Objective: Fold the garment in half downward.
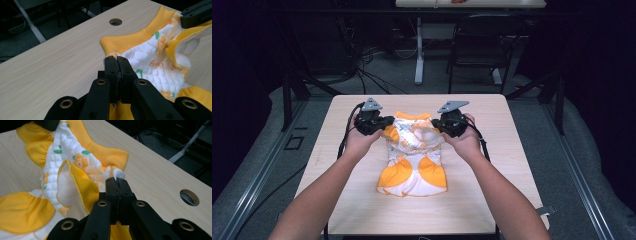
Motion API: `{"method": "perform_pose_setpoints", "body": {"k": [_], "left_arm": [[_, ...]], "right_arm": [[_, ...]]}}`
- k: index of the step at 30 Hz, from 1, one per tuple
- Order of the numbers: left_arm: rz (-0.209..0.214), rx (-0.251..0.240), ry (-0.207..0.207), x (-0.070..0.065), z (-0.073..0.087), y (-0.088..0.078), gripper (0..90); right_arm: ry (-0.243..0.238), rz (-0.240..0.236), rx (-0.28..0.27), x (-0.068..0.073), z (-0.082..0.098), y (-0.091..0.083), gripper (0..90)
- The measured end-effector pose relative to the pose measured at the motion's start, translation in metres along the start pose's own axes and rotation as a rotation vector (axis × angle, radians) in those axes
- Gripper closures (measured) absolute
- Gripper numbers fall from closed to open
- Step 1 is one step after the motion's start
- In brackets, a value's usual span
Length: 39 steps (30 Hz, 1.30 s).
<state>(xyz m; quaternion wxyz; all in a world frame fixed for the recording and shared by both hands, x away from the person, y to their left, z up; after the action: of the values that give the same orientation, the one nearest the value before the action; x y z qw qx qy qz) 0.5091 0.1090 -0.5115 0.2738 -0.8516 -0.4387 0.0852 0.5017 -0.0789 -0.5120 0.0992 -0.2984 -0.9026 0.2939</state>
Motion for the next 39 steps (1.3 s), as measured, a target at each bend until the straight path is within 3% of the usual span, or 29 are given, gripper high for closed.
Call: {"method": "perform_pose_setpoints", "body": {"k": [7, 13, 20, 28, 39], "left_arm": [[0.016, 0.026, 0.009, -0.007, 0.021, 0.003, 87.6], [0.030, 0.025, -0.010, -0.011, 0.034, 0.001, 87.6], [0.075, 0.029, -0.021, -0.020, 0.051, -0.005, 87.5], [0.117, 0.047, -0.005, -0.035, 0.074, -0.014, 87.5], [0.174, 0.063, -0.015, -0.058, 0.106, -0.022, 87.1]], "right_arm": [[-0.015, -0.012, 0.030, 0.008, 0.018, 0.006, 88.7], [-0.049, -0.017, 0.054, 0.017, 0.025, 0.007, 88.7], [-0.056, -0.043, 0.072, 0.031, 0.038, 0.007, 88.8], [-0.031, -0.093, 0.089, 0.050, 0.057, 0.004, 88.8], [0.013, -0.143, 0.090, 0.070, 0.090, 0.004, 88.2]]}}
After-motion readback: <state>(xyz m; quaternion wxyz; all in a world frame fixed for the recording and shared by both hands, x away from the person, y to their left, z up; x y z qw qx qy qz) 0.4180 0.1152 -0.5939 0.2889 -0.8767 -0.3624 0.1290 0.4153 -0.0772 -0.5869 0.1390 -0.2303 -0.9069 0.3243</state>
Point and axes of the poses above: each handheld gripper's, and its own axes: y roughly forward along the jaws, z roughly out of its underside, x roughly to its left, the point moved 9 cm from there along y, roughly forward along the jaws, and after that the axes turned 9 degrees about -z, right-handed, at the moved point
